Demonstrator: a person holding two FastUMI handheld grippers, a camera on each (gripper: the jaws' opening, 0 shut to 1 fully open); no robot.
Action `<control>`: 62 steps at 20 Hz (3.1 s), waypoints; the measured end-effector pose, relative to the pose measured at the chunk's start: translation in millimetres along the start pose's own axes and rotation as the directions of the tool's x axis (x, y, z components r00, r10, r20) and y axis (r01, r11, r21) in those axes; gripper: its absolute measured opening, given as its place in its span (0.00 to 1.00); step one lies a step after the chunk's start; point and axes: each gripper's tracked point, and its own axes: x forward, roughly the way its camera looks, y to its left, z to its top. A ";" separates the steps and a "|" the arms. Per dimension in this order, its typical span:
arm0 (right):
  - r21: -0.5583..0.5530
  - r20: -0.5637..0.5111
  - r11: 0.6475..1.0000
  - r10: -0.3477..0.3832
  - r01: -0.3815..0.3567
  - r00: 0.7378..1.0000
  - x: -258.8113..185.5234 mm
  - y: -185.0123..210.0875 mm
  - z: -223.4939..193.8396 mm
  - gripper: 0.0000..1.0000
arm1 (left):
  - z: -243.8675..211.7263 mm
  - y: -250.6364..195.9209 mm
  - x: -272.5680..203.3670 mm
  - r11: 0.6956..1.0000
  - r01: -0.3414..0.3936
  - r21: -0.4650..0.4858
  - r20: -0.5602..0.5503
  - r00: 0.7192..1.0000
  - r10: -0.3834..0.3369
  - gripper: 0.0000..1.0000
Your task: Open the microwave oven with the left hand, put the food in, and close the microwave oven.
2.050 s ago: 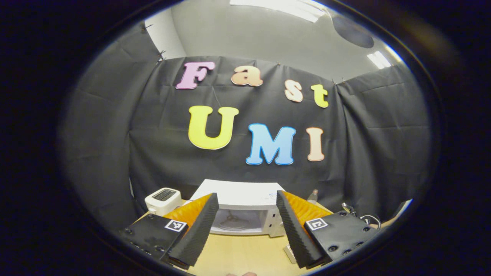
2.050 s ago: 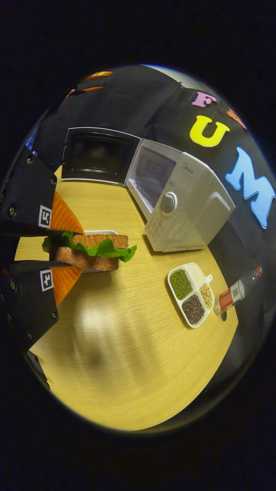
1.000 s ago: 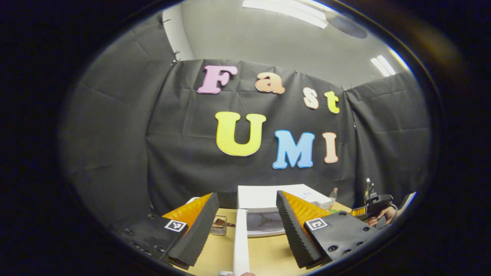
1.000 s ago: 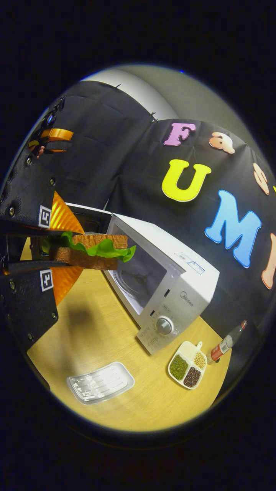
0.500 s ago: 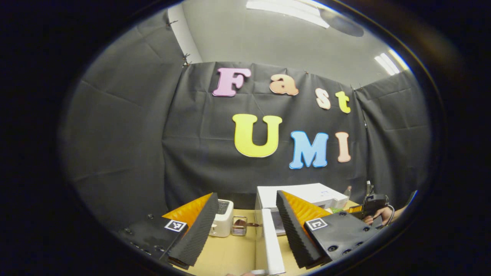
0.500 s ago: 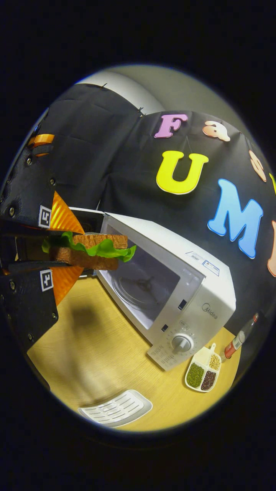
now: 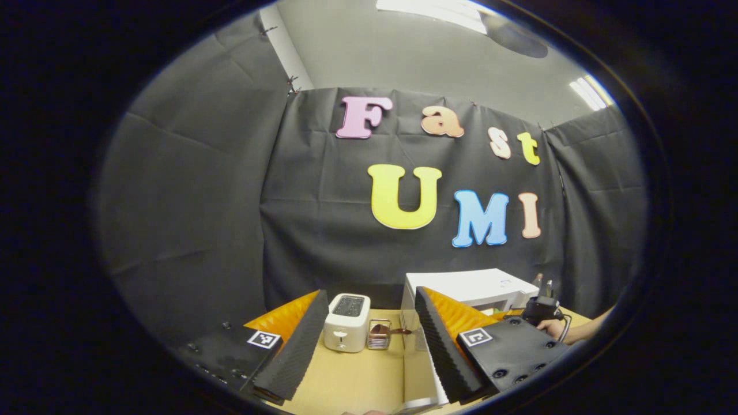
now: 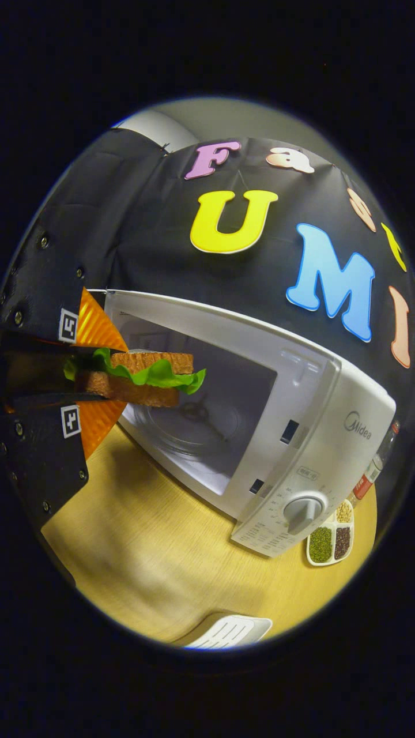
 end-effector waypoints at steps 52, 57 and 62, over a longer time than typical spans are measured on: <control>-0.808 0.505 0.441 0.178 0.390 0.845 -265.2 143.0 110.5 0.77 | -7.0 -157.9 39.4 0.965 0.259 -0.028 0.002 0.966 -0.259 0.97; -0.820 0.515 0.408 0.218 0.402 0.829 -301.7 153.4 122.0 0.84 | 3.2 -179.9 35.2 0.966 0.257 -0.024 0.025 0.966 -0.256 0.97; -0.823 0.519 0.404 0.253 0.398 0.817 -310.4 162.8 120.8 0.99 | 2.9 -163.6 30.8 0.974 0.227 -0.017 0.023 0.974 -0.226 0.97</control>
